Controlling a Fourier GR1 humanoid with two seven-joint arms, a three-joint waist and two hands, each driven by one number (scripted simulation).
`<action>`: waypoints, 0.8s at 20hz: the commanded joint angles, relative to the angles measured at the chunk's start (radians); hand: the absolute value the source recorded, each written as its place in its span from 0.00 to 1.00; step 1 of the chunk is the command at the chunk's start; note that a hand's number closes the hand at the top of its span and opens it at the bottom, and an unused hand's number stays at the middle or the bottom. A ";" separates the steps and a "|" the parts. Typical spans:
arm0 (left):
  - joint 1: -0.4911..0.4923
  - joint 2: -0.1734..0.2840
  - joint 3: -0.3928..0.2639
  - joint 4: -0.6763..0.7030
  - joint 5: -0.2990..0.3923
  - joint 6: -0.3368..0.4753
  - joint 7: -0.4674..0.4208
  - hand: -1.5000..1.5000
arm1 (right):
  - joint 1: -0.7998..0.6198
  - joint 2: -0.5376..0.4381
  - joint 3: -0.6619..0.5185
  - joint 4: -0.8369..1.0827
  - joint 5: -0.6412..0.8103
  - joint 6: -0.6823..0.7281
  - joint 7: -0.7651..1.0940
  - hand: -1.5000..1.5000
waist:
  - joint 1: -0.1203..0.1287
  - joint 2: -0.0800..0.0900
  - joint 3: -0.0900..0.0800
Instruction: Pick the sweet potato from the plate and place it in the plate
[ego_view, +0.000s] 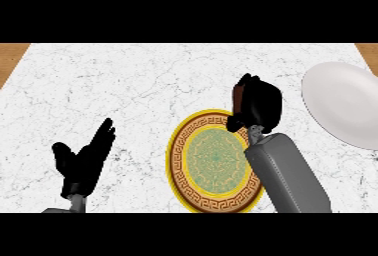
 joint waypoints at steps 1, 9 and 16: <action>0.001 -0.028 -0.040 0.042 -0.010 -0.005 0.022 0.50 | -0.102 0.029 -0.063 0.024 0.109 -0.253 0.202 1.00 | 0.031 0.009 -0.008; -0.066 -0.001 0.006 0.091 0.003 -0.022 0.050 0.50 | -0.207 0.031 -0.106 0.105 0.283 -0.545 0.454 1.00 | 0.025 0.004 -0.009; 0.040 0.002 -0.010 0.045 -0.008 -0.032 -0.005 0.50 | -0.107 0.031 -0.262 0.095 0.339 -0.792 0.396 1.00 | 0.019 -0.002 -0.008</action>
